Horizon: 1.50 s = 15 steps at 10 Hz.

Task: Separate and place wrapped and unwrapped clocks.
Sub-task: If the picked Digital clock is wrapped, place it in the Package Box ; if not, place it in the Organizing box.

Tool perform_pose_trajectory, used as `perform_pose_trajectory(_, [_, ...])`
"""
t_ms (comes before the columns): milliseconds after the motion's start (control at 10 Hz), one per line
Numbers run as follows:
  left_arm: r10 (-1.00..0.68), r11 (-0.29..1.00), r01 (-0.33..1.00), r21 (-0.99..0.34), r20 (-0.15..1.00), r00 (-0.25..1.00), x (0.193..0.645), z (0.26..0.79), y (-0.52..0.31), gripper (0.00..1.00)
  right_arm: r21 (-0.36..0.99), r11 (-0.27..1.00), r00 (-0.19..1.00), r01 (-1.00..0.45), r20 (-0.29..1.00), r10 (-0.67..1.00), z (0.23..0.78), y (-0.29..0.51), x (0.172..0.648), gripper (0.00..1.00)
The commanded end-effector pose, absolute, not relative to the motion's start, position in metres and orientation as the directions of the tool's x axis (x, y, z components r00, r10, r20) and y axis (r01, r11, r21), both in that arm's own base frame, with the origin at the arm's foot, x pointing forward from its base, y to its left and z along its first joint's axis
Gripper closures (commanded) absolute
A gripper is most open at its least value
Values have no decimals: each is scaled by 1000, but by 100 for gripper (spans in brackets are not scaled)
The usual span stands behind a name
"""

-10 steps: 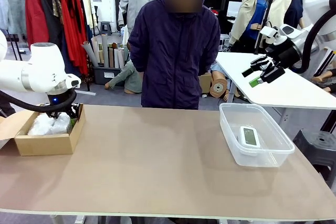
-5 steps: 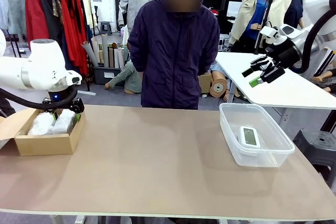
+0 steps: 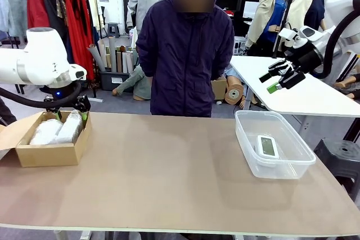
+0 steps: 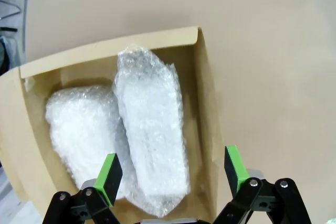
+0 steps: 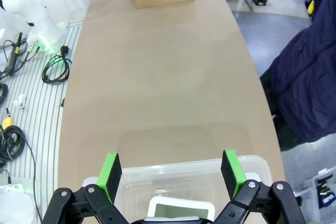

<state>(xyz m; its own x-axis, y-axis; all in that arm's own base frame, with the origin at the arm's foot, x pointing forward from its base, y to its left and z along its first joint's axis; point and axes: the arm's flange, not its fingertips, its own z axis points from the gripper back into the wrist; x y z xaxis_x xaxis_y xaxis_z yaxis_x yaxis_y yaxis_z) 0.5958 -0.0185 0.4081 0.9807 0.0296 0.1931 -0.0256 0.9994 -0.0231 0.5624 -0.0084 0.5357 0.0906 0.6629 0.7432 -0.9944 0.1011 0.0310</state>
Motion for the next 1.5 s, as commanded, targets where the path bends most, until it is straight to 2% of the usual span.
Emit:
perform_pose_trajectory(0, [36,999,-31,-27,186,982,586,415,-16,0,6,93,68,-996,732,678,534,-8,559,0])
perform_pose_trajectory(900, [31,999,-28,-22,178,984,592,412,-18,0,6,93,68,-996,732,678,534,-8,559,0])
perform_pose_trajectory(1100, [-77,996,77,-32,1,997,587,418,-21,0,6,93,68,-996,732,678,534,-8,559,0])
perform_pose_trajectory(1200, [-172,985,173,6,-53,984,577,432,-19,0,6,93,68,-996,732,678,534,-8,559,0])
perform_pose_trajectory(1400, [-381,925,380,-31,-105,919,560,453,-27,0,6,93,68,-996,732,678,534,-8,559,0])
